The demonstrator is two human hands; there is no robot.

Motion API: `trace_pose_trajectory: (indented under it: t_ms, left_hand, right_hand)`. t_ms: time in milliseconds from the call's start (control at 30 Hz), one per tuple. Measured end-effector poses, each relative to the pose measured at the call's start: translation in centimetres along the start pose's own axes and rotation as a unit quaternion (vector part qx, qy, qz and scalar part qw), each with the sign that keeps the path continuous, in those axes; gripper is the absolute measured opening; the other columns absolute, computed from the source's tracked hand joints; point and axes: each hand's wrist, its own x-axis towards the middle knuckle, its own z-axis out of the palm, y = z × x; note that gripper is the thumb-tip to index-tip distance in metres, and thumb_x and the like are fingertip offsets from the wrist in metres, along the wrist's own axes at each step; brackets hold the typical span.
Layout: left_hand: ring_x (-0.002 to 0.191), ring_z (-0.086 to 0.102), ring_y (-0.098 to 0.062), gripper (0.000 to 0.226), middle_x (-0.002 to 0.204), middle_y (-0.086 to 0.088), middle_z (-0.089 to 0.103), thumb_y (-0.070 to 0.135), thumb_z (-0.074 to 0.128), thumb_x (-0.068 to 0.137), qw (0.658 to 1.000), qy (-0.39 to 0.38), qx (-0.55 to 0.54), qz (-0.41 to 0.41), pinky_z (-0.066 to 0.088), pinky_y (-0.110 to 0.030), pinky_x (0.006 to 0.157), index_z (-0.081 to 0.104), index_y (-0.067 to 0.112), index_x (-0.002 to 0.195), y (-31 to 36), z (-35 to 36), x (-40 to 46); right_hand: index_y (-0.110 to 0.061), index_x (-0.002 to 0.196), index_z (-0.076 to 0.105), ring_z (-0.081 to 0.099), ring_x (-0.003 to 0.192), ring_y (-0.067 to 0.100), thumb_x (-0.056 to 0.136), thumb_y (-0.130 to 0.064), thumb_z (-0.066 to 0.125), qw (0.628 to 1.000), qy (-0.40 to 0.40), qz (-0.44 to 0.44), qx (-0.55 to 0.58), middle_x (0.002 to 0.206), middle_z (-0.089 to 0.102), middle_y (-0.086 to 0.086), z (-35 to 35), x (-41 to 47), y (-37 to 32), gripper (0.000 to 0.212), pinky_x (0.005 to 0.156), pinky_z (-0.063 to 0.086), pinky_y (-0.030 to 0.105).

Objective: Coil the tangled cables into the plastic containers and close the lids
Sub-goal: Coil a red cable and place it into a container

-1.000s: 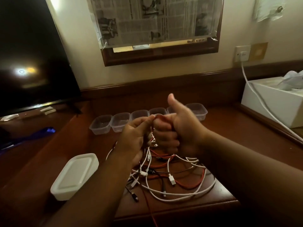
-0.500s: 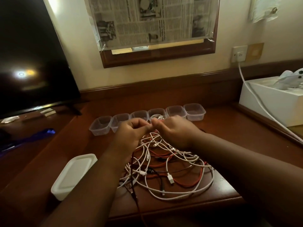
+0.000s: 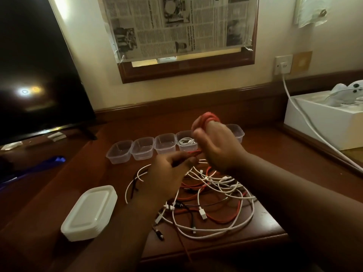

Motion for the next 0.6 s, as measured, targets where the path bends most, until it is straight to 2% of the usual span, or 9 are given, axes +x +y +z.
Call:
trace_pose_trajectory:
  t_ms: [33, 100, 200, 267, 367, 400, 433, 467, 600]
  left_hand:
    - [0.080, 0.067, 0.004, 0.012, 0.081, 0.018, 0.073, 0.025, 0.065, 0.091, 1.000, 0.011, 0.006, 0.020, 0.051, -0.010, 0.067, 0.072, 0.034, 0.092, 0.2, -0.7, 0.2]
    - [0.079, 0.069, -0.004, 0.009, 0.080, 0.010, 0.074, 0.023, 0.068, 0.088, 0.997, 0.046, 0.021, 0.055, 0.055, -0.017, 0.068, 0.073, 0.030, 0.085, 0.7, -1.9, 0.9]
    - [0.059, 0.062, -0.010, 0.009, 0.065, 0.002, 0.067, 0.023, 0.073, 0.081, 0.995, 0.044, -0.088, 0.018, 0.049, -0.022, 0.054, 0.073, 0.014, 0.084, 1.2, -2.7, 1.7]
    - [0.058, 0.048, -0.016, 0.020, 0.067, -0.004, 0.055, 0.034, 0.078, 0.069, 0.968, 0.015, -0.244, -0.054, 0.037, -0.028, 0.052, 0.073, 0.018, 0.080, 1.1, -2.2, 1.9]
    - [0.055, 0.037, -0.014, 0.016, 0.066, -0.005, 0.043, 0.041, 0.075, 0.070, 0.935, 0.020, -0.333, -0.119, 0.030, -0.025, 0.047, 0.073, 0.024, 0.072, 0.7, -0.5, 1.6]
    - [0.052, 0.035, -0.012, 0.015, 0.062, -0.003, 0.041, 0.039, 0.071, 0.075, 0.936, 0.013, -0.327, -0.128, 0.029, -0.022, 0.043, 0.074, 0.024, 0.072, 0.7, 0.2, 1.1]
    - [0.050, 0.033, -0.011, 0.016, 0.059, -0.001, 0.039, 0.036, 0.067, 0.082, 0.944, 0.001, -0.305, -0.130, 0.028, -0.021, 0.042, 0.076, 0.023, 0.077, 0.9, 0.9, 0.6]
    - [0.048, 0.033, -0.010, 0.017, 0.057, 0.000, 0.040, 0.032, 0.063, 0.089, 0.957, -0.013, -0.262, -0.120, 0.028, -0.021, 0.042, 0.078, 0.024, 0.087, 0.8, 1.3, 0.2]
    - [0.052, 0.055, 0.004, 0.017, 0.059, 0.016, 0.063, 0.025, 0.059, 0.096, 0.998, -0.009, -0.057, -0.029, 0.040, -0.008, 0.048, 0.074, 0.028, 0.102, 1.6, 0.8, -0.3]
  right_hand:
    - [-0.021, 0.077, 0.050, 0.046, 0.057, 0.013, 0.087, -0.065, 0.024, 0.988, -0.037, -0.044, -0.147, 0.067, 0.047, -0.004, 0.1, -0.4, 0.4, 0.053, 0.052, 0.036, 0.025]
    - [-0.024, 0.068, 0.046, 0.039, 0.052, 0.010, 0.089, -0.071, 0.018, 0.967, -0.082, -0.056, -0.233, 0.061, 0.042, -0.007, 0.5, -1.0, 0.6, 0.059, 0.049, 0.030, 0.024]
    - [-0.013, 0.066, 0.052, 0.039, 0.047, 0.013, 0.090, -0.075, 0.016, 0.975, -0.160, 0.131, 0.085, 0.055, 0.045, 0.000, 0.5, -1.1, -1.7, 0.076, 0.049, 0.033, 0.026]
    - [-0.010, 0.065, 0.055, 0.041, 0.047, 0.016, 0.087, -0.080, 0.009, 0.876, -0.222, 0.245, 0.351, 0.054, 0.045, 0.004, -0.2, -0.8, -3.0, 0.086, 0.050, 0.035, 0.024]
    - [-0.005, 0.083, 0.061, 0.046, 0.058, 0.018, 0.082, -0.087, 0.016, 0.699, -0.175, 0.217, 0.659, 0.066, 0.049, 0.006, -1.5, -0.3, -4.2, 0.093, 0.057, 0.039, 0.027]
    - [-0.004, 0.093, 0.060, 0.049, 0.063, 0.018, 0.082, -0.087, 0.018, 0.667, -0.138, 0.188, 0.708, 0.073, 0.051, 0.006, -1.8, 0.0, -4.3, 0.093, 0.062, 0.041, 0.029]
    - [-0.004, 0.102, 0.059, 0.050, 0.068, 0.019, 0.083, -0.085, 0.020, 0.671, -0.099, 0.156, 0.718, 0.078, 0.053, 0.007, -2.0, 0.2, -4.2, 0.092, 0.066, 0.042, 0.030]
    - [-0.003, 0.106, 0.057, 0.051, 0.071, 0.019, 0.086, -0.081, 0.019, 0.713, -0.059, 0.130, 0.687, 0.081, 0.054, 0.008, -2.0, 0.6, -3.9, 0.089, 0.068, 0.044, 0.031]
    - [-0.008, 0.098, 0.057, 0.055, 0.067, 0.020, 0.090, -0.064, 0.026, 0.958, 0.019, 0.066, 0.277, 0.078, 0.057, 0.004, -1.6, 0.4, -2.2, 0.064, 0.064, 0.047, 0.031]
